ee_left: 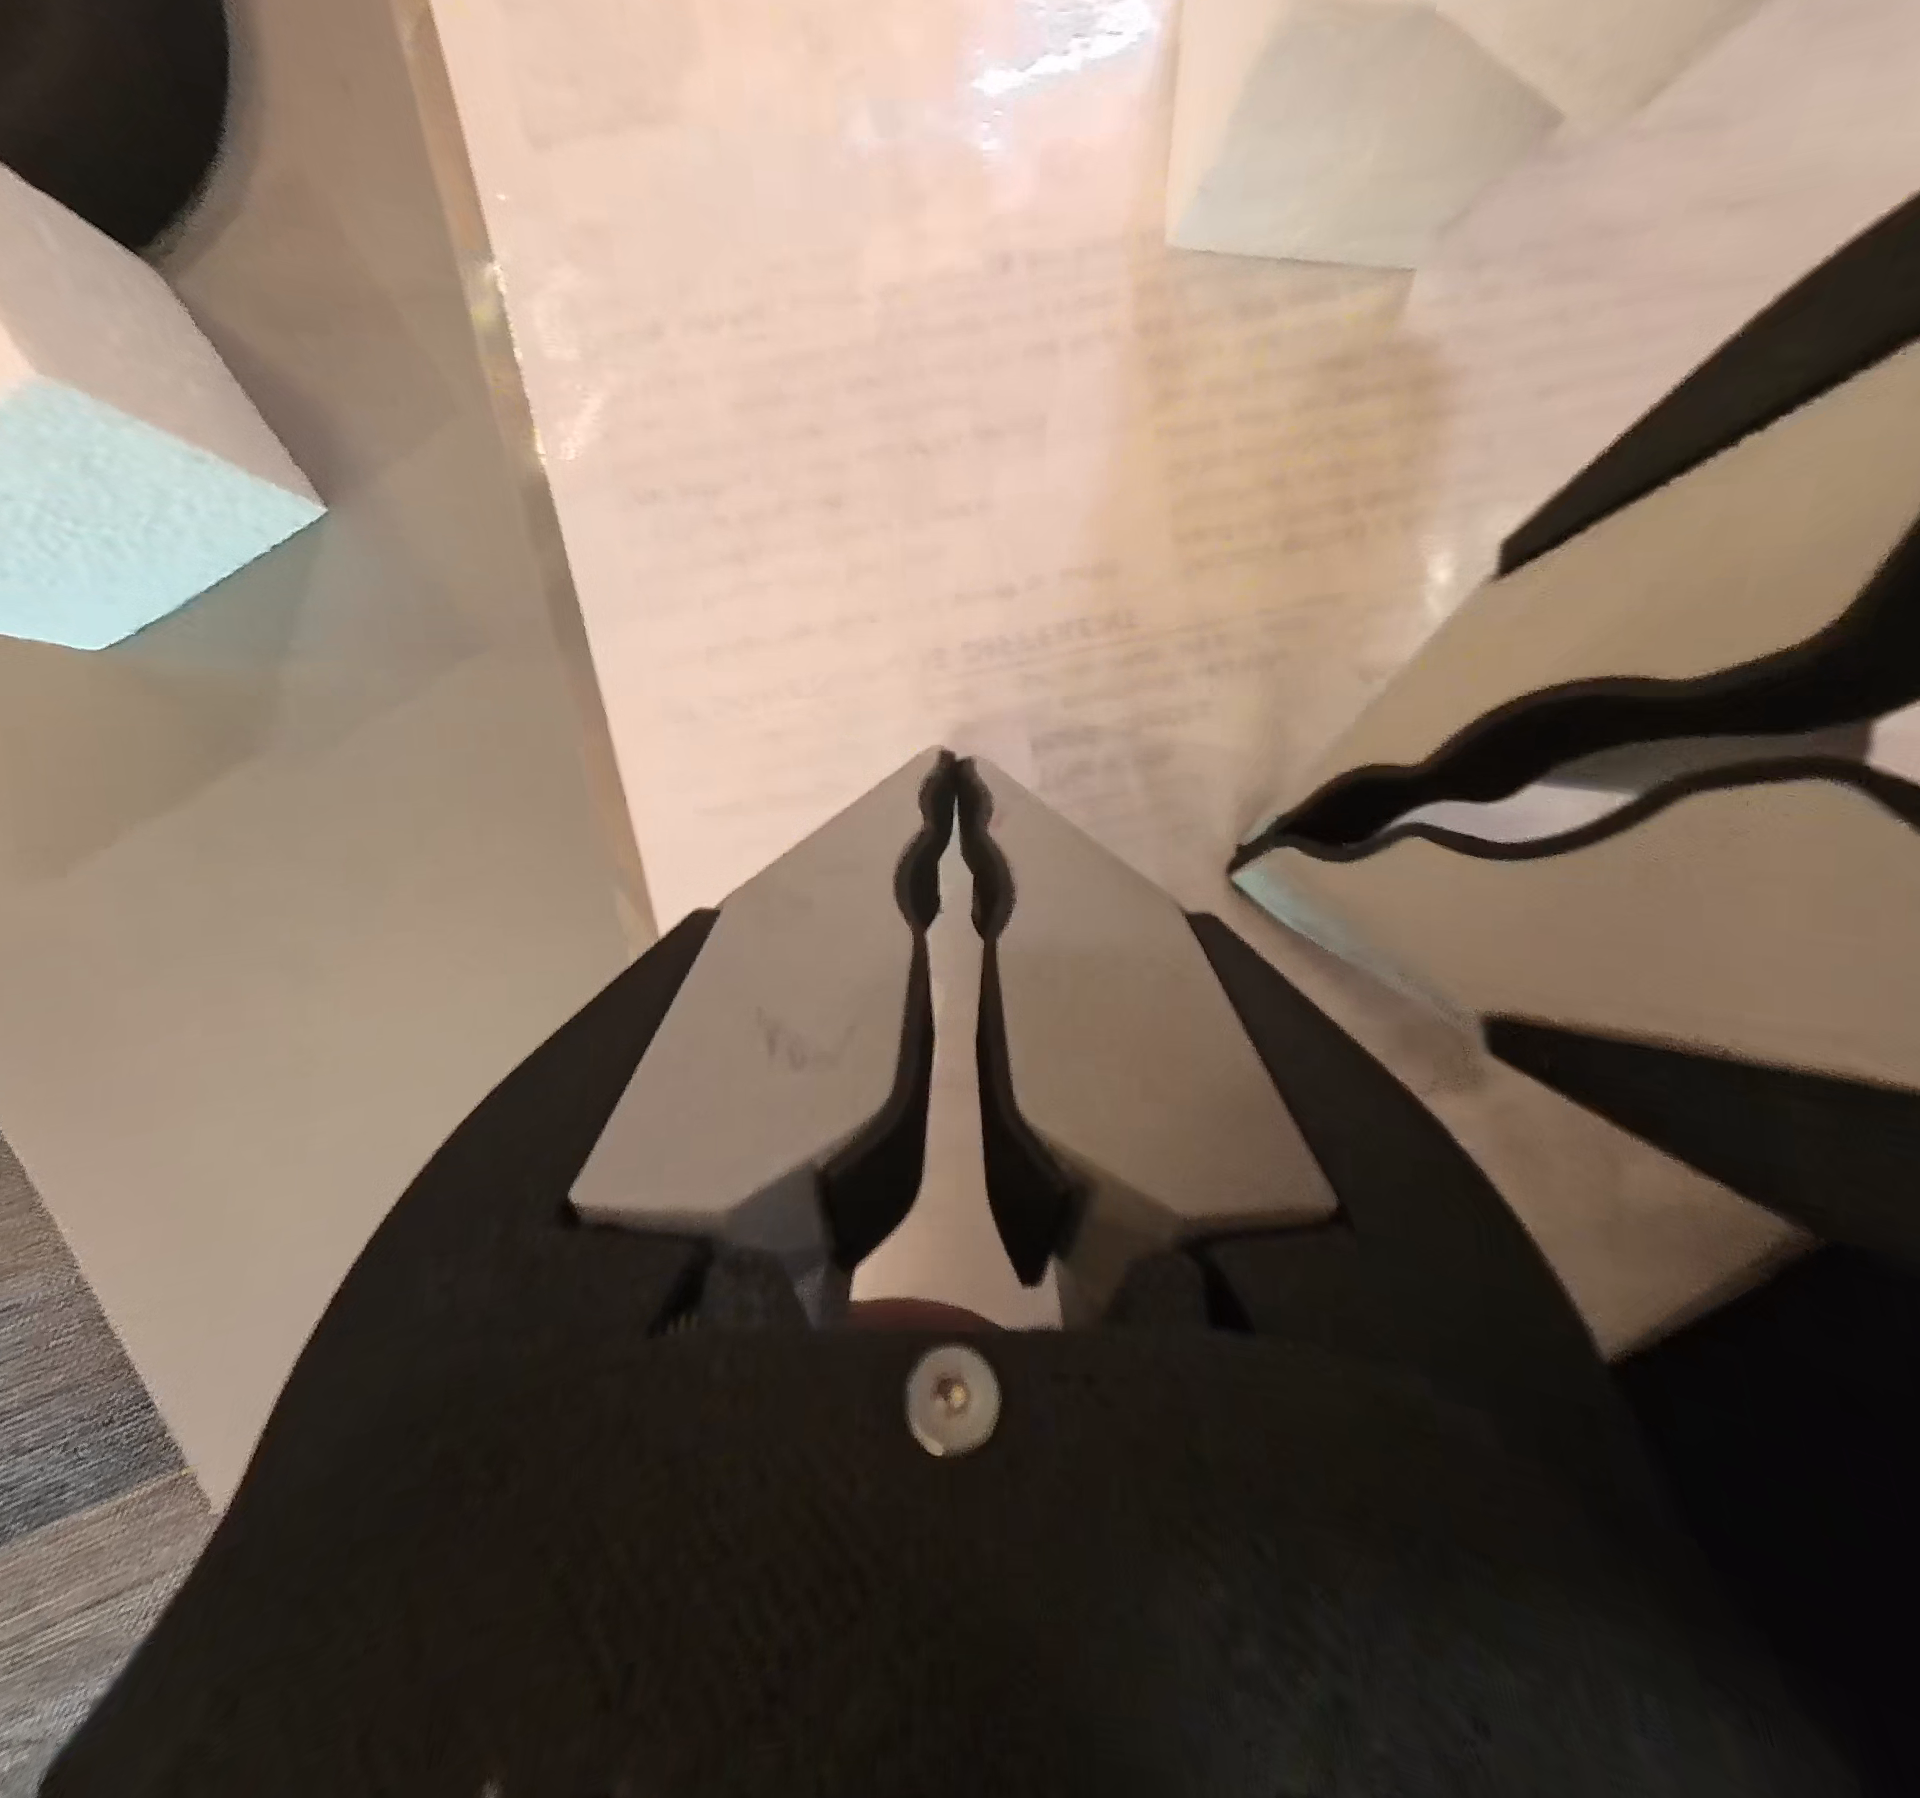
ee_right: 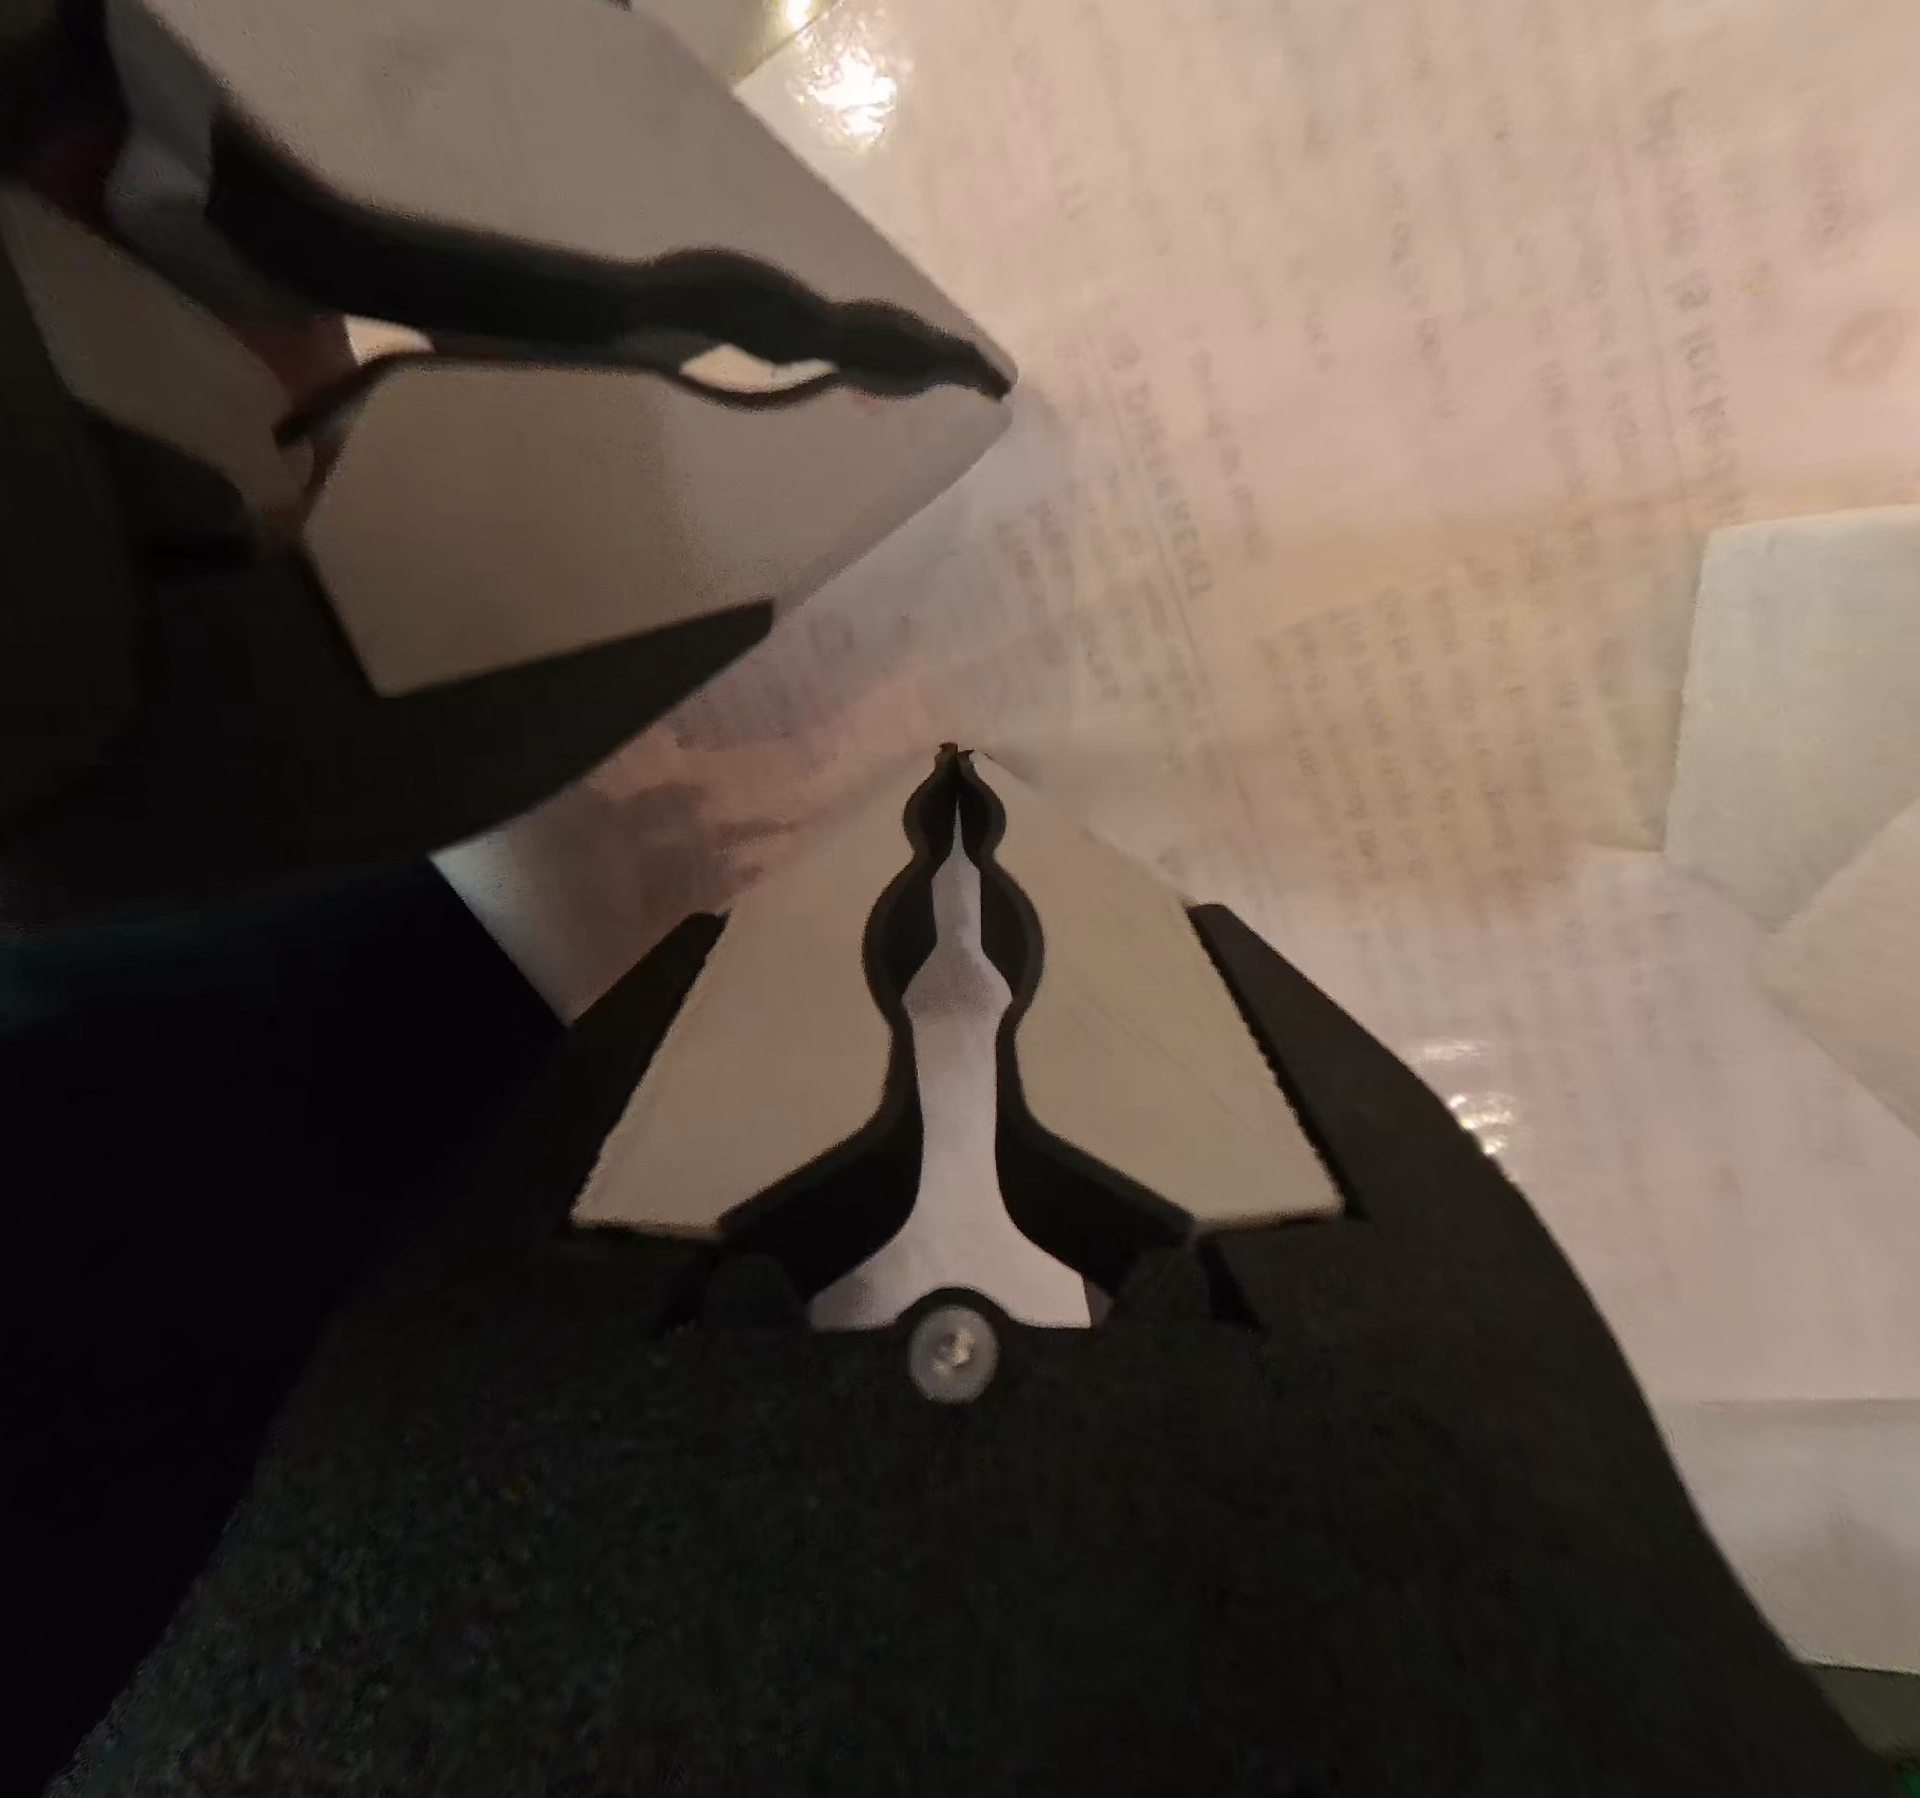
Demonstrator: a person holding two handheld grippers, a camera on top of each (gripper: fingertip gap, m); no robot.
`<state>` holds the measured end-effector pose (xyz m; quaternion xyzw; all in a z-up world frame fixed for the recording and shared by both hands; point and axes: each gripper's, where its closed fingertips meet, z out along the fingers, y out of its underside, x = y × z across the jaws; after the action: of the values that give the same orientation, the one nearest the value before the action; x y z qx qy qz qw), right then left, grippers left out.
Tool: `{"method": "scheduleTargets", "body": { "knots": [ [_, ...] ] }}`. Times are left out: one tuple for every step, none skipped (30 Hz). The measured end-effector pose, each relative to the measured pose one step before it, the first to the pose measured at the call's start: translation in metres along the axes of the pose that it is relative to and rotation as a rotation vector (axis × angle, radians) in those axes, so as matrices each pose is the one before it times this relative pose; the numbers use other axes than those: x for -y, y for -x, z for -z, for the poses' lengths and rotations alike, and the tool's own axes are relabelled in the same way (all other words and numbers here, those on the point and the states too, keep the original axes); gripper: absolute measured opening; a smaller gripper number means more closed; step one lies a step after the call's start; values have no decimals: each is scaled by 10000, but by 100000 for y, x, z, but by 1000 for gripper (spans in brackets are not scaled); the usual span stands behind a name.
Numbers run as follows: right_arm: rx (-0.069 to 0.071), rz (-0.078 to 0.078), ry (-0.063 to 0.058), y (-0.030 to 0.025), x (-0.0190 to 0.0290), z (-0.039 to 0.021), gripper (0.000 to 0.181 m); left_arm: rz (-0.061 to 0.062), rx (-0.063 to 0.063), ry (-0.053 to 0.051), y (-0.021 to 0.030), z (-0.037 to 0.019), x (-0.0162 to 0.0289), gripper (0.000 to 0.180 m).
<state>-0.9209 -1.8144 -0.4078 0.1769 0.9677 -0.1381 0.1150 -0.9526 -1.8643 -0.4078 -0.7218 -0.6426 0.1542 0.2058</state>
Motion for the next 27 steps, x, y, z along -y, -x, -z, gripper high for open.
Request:
{"method": "scheduleTargets", "body": {
  "knots": [
    [-22, -70, -10, 8, 22, 37, 0, 67, 16, -49, -110, -18, 33, 0],
    [-46, -53, 38, 6, 1, 25, 0, 193, 5, -53, 58, -49, 112, 0],
    [-41, -40, 82, -2, -12, 26, 0, 321, -65, 23, -14, -32, 70, 0],
    [6, -41, 61, -10, 54, 4, 0, 210, -131, 107, -325, 33, -67, 0],
    [53, -62, 11, -46, 100, -66, 0, -225, -119, 92, -645, 97, -107, 0],
    [43, -43, 14, -76, 54, -96, 0, -742, 249, -7, -454, 141, -31, 0],
    [5, 18, -36, -13, 67, 16, 0, -372, 615, -218, 391, 185, 246, 0],
    [-96, 53, -86, 3, 37, 57, 0, 124, -260, -92, -231, -74, -33, 0],
    [-21, -35, -70, 145, -52, 39, 0, 740, -285, 140, 85, -238, -383, 0],
    [-4, 39, -25, 143, -84, 24, 0, 588, -278, -32, 165, -40, 9, 0],
    [-107, 188, -30, -3, 42, 116, 0, 212, 50, 70, 370, 0, 27, 0],
    [-21, 60, -24, -22, 66, 133, 0, -2, 83, 108, 203, 97, -63, 0],
    [-1, -7, -43, -151, 34, 28, 0, -54, -92, 159, -227, 79, -190, 0],
    [30, -126, -34, -157, 87, -75, 0, -401, 4, 58, -388, 58, -166, 0],
    [31, -100, -23, 45, 85, -32, 0, -453, 157, -118, -205, -8, 1, 0],
    [-16, 39, -20, 98, 33, 61, 0, -17, -26, -217, -141, -50, 111, 0],
    [-54, 73, 21, 35, -9, 83, 0, 207, -20, -67, 99, -163, -88, 0],
    [-25, 58, -24, -18, 44, 40, 0, 293, -83, -59, 72, -36, 79, 0],
    [3, 38, -54, -29, 71, 8, 0, 110, 11, 45, 32, 8, -4, 0],
    [43, -18, -67, 0, 101, -40, 0, 39, 1, 66, -116, 40, -19, 0],
    [51, -17, -79, 82, 153, -34, 0, 59, -94, 29, -287, 47, -28, 0],
    [82, 45, -108, 237, 201, -66, 0, 187, -108, -14, -141, -5, -32, 0],
    [105, 189, -137, 289, 77, 57, 0, 458, -247, 52, -29, -42, 3, 0],
    [-88, 501, -81, 478, 132, 148, 0, 354, -186, 140, 30, 2, 50, 0],
    [-335, 622, -28, 208, 115, 111, 0, -85, 136, 9, 225, 77, 217, 0],
    [-183, 260, -141, 7, 260, 108, 0, -132, 76, -62, 139, 131, 192, 0],
    [24, -111, -82, -200, 170, 22, 0, -108, 70, 199, 171, 18, -218, 0]
  ]
}}
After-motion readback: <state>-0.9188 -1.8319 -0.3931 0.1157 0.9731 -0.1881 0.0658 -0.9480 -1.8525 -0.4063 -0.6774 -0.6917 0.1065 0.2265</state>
